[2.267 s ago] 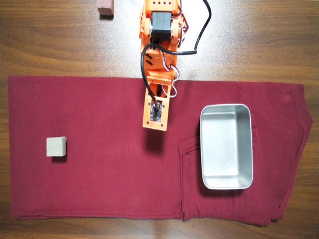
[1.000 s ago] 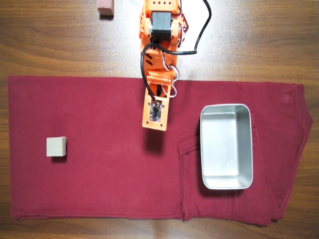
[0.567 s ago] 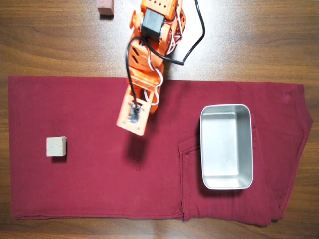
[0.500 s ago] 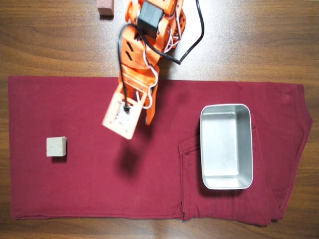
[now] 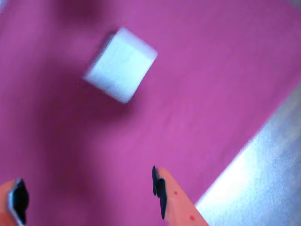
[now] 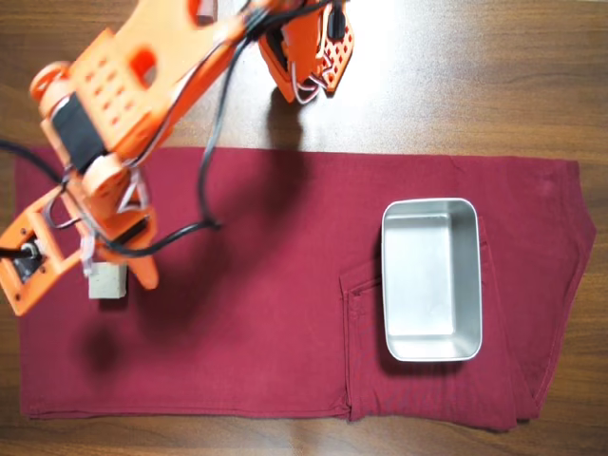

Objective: Grab the cube

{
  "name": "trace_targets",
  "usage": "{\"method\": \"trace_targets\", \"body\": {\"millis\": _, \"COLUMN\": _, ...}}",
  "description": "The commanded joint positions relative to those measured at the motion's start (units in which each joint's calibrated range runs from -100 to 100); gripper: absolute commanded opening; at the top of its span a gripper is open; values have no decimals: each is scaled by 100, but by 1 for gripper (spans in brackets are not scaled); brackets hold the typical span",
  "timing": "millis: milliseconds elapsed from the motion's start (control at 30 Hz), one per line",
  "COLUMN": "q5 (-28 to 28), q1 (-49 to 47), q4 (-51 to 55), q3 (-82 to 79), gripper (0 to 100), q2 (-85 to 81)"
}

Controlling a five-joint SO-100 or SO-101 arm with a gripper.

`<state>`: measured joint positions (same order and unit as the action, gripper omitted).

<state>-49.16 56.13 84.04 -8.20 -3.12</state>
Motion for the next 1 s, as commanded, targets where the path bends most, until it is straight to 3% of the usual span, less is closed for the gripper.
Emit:
{"method": "trace_targets", "body": {"millis": 0, "q5": 73, "q1": 318, "q4": -266, "q3": 1416, "gripper": 36, "q2": 1063}}
{"method": "trace_targets", "body": {"millis": 267, "q5": 459, "q1": 251, "q4": -488, "q3": 2872, "gripper": 38, "q2": 2758}}
{"method": "trace_targets", "body": {"millis": 367, "q5": 513, "q1": 135, "q4": -930, "q3": 3136, "gripper": 41, "q2": 3193}}
{"method": "trace_targets", "body": {"millis": 567, "q5": 684, "q1": -200, "q4": -856, "q3": 3455, "gripper": 40, "q2": 3699}}
{"method": "trace_targets", "body": {"millis": 600, "q5": 689, "q1": -229, "q4": -856, "q3": 3446, "gripper": 38, "q2": 3752}}
{"method": "trace_targets", "body": {"millis": 700, "q5": 698, "q1": -181, "q4": -810, "q3": 3437, "gripper": 4, "q2": 3797}}
{"method": "trace_targets", "body": {"millis": 733, "q5": 674, "q1": -143, "q4": -810, "q3": 3446, "gripper": 0, "q2": 3797}}
{"method": "trace_targets", "body": {"millis": 967, "q5": 508, "q1": 260, "q4": -986, "q3": 3446, "gripper": 0, "q2": 3806}}
